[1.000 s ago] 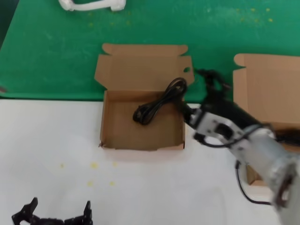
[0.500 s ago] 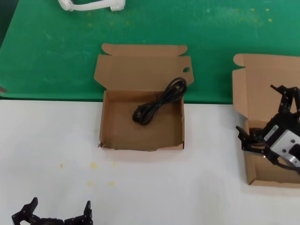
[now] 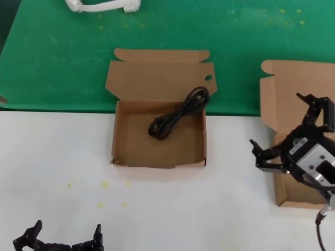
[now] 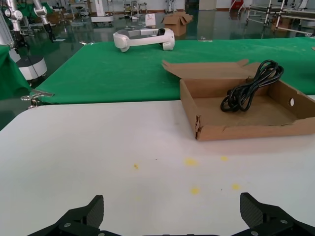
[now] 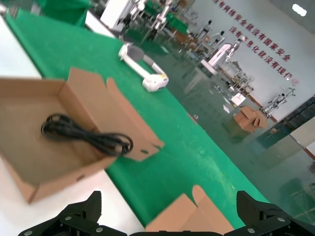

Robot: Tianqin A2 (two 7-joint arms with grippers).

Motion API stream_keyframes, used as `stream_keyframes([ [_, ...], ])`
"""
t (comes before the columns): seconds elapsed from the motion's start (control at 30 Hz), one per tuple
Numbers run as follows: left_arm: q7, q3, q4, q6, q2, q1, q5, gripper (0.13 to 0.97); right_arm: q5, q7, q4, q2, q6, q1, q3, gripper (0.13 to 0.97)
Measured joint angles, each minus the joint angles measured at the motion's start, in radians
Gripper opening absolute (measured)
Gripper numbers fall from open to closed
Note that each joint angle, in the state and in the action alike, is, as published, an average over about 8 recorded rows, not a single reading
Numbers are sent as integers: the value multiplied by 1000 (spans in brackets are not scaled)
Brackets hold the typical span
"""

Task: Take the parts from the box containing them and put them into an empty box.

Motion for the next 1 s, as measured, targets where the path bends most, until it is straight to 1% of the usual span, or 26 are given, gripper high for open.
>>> stream_keyframes([
  [0.1, 0, 0, 0, 0, 0, 0, 0, 966, -37, 37, -5, -24, -22, -39, 44, 953],
  [0.4, 0, 0, 0, 0, 0, 0, 0, 966, -150, 151, -20, -97, -89, -159, 182, 966],
  [1.0, 0, 0, 0, 0, 0, 0, 0, 966, -379, 380, -49, -244, -223, -401, 459, 966],
])
